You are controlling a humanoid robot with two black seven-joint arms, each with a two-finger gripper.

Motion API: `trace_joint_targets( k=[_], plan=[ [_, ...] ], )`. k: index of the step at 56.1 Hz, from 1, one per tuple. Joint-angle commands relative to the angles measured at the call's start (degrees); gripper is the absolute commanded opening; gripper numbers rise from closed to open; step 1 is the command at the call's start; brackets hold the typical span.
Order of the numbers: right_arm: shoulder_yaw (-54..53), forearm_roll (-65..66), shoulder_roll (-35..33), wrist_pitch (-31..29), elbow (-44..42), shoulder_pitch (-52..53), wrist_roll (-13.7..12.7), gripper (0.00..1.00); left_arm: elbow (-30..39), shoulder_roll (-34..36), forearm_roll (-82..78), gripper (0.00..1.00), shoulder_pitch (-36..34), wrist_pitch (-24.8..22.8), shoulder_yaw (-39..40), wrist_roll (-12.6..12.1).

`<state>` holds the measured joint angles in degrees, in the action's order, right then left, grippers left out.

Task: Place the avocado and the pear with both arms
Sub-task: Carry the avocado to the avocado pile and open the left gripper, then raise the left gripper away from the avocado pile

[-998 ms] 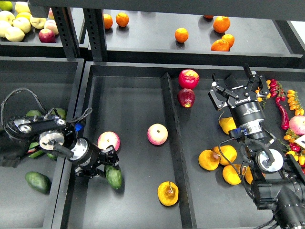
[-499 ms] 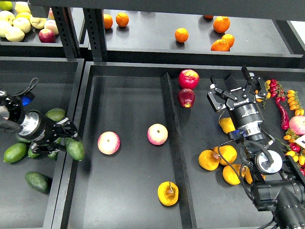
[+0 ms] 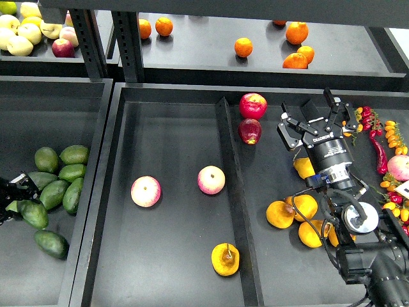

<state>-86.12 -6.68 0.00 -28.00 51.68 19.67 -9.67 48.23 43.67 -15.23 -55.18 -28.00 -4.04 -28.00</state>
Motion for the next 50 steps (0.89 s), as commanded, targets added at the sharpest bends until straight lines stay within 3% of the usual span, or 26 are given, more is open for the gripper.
trace_joint_targets(
  k=[1,4,17,22,23,29,42,50],
  plan=[
    [0.07,0.09,0.0,0.0,0.09,-0.16,0.0,1.0,-0.41,-0.52,-0.85,0.88,0.08,0.0,-0.01,0.0],
    [0.07,0.17,0.0,0.0,0.44,-0.33,0.0,1.0,-1.03,-0.7,-1.03,1.0,0.16,0.0,0.08,0.0],
    [1.13,0.26,0.0,0.0,1.58,-0.51,-0.17,1.0,-1.73,-0.78,-0.94,1.0,0.43,0.0,0.78,0.0],
    [1.3,0.17,0.0,0.0,2.2,-0.51,-1.84,1.0,-1.56,-1.13,-0.94,1.0,0.69,0.0,1.57,0.0],
    [1.82,0.26,0.0,0.0,2.72,-0.51,-5.84,1.0,-1.65,-1.31,-0.94,1.0,0.86,0.0,2.53,0.0],
    [2.53,0.44,0.0,0.0,2.9,-0.16,-18.26,1.0,-1.56,-1.4,-0.94,1.0,0.87,0.0,3.51,0.0],
    [3.93,5.8,0.0,0.0,4.22,0.11,-18.33,1.0,-0.94,-1.4,-0.94,1.0,1.13,0.0,4.21,0.0],
    [4.29,5.97,0.0,0.0,4.92,-0.07,-18.33,1.0,-0.86,-2.45,-0.42,1.0,1.22,0.0,8.51,0.0]
  ],
)
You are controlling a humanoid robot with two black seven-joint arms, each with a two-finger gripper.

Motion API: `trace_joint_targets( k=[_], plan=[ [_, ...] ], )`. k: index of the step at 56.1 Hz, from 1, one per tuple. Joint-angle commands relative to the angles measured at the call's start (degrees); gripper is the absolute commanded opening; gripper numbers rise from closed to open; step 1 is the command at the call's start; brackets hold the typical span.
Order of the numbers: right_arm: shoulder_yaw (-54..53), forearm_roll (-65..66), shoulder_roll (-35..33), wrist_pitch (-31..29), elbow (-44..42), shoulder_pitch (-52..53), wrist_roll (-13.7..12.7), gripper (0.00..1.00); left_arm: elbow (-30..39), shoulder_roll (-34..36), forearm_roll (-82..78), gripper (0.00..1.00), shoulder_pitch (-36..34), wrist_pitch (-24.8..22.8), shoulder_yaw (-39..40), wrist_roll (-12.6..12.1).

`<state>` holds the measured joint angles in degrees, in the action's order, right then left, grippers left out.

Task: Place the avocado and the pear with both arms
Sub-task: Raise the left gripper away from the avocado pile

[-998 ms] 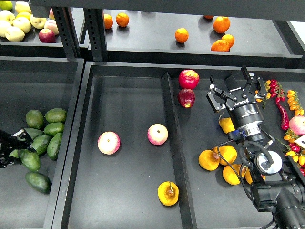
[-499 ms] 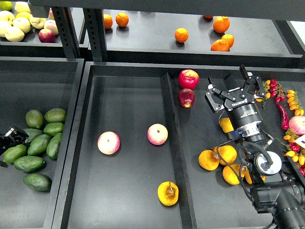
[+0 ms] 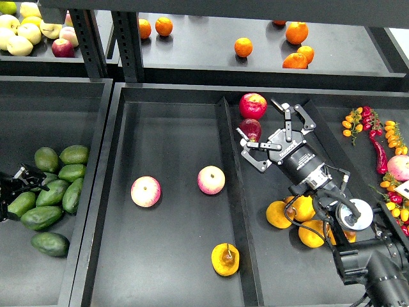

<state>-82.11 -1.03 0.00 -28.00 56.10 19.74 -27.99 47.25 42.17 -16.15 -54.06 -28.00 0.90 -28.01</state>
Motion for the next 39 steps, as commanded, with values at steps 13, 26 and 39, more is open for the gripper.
trace_joint_targets(
  k=[13,26,39],
  plan=[
    [0.2,0.33,0.0,0.0,0.33,-0.05,-0.01,1.0,0.21,-4.02,5.86,1.0,0.53,0.0,17.9,0.01],
    [-0.5,0.33,0.0,0.0,0.33,-0.22,-0.01,1.0,0.48,-9.03,15.18,1.0,3.25,0.0,38.54,0.01],
    [-0.68,0.33,0.0,0.0,0.33,-0.14,-0.01,1.0,4.43,-20.54,15.53,1.0,12.13,6.29,63.59,0.01]
  ],
)
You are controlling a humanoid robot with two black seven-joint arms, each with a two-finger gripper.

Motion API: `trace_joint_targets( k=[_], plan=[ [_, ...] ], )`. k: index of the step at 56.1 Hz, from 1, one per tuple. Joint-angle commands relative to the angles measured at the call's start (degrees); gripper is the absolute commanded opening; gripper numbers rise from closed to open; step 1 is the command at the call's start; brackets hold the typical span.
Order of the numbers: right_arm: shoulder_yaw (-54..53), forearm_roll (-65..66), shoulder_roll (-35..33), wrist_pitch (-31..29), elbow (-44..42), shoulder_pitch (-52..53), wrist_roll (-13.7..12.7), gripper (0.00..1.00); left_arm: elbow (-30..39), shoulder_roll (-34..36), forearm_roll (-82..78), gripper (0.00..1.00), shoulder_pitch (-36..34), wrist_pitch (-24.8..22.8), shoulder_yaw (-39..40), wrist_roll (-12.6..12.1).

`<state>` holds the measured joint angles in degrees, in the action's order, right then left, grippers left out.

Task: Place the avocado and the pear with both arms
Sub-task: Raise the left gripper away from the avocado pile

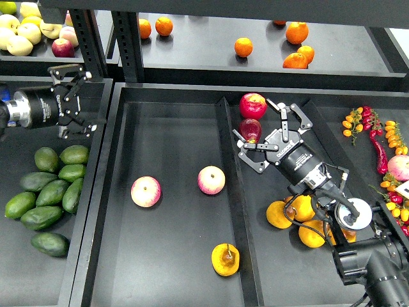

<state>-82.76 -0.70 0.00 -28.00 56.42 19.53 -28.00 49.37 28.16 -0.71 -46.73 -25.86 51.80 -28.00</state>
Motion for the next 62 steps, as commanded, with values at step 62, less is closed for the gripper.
trace_joint_targets(
  k=[62],
  plan=[
    [-1.71,-0.53,0.0,0.0,0.09,-0.01,10.16,1.0,23.84,-28.16,-0.52,1.0,24.67,17.68,39.69,11.74]
  ],
)
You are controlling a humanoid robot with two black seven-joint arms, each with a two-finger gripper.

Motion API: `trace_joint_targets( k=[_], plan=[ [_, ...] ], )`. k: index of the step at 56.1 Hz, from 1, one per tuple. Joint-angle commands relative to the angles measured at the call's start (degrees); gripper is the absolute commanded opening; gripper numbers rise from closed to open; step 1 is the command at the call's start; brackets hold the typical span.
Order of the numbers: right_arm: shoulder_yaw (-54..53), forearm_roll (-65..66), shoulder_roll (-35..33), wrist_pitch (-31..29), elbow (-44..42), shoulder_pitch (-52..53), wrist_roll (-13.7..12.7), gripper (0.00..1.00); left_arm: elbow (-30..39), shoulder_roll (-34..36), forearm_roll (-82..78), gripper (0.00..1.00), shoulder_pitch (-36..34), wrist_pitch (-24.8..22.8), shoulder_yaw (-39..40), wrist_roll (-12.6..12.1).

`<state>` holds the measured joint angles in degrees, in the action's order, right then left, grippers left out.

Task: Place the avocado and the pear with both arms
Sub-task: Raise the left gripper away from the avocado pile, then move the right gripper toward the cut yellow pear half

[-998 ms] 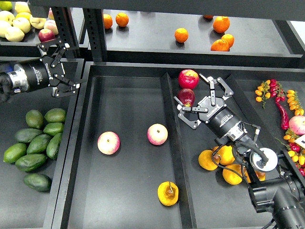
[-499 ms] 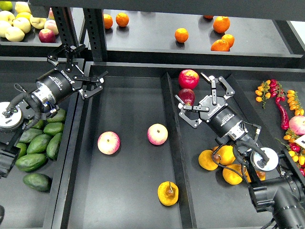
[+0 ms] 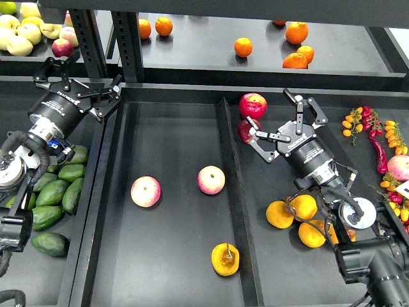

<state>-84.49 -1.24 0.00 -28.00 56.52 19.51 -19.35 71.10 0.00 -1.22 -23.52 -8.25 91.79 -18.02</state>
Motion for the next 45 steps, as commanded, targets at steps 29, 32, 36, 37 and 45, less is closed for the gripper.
trace_joint_targets(
  k=[29,32,36,37,45],
  plan=[
    [-1.21,0.01,0.0,0.0,4.66,-3.77,5.47,1.0,8.09,0.0,-0.36,1.0,11.04,-0.19,-7.15,1.94],
    [-1.21,0.01,0.0,0.0,4.74,-5.0,5.55,1.0,8.09,0.0,-0.36,1.0,11.48,-0.19,-7.06,1.94],
    [-1.73,0.01,0.0,0.0,5.27,-6.06,6.08,1.0,8.09,0.0,-0.36,1.0,11.66,-0.19,-6.8,1.94],
    [-1.99,0.01,0.0,0.0,5.53,-6.32,6.34,1.0,8.09,0.0,-0.36,1.0,11.66,-0.19,-6.71,1.94],
    [-2.96,0.01,0.0,0.0,5.97,-7.56,7.14,1.0,8.09,0.0,-0.45,1.0,11.66,-0.19,-6.89,1.94]
  ],
)
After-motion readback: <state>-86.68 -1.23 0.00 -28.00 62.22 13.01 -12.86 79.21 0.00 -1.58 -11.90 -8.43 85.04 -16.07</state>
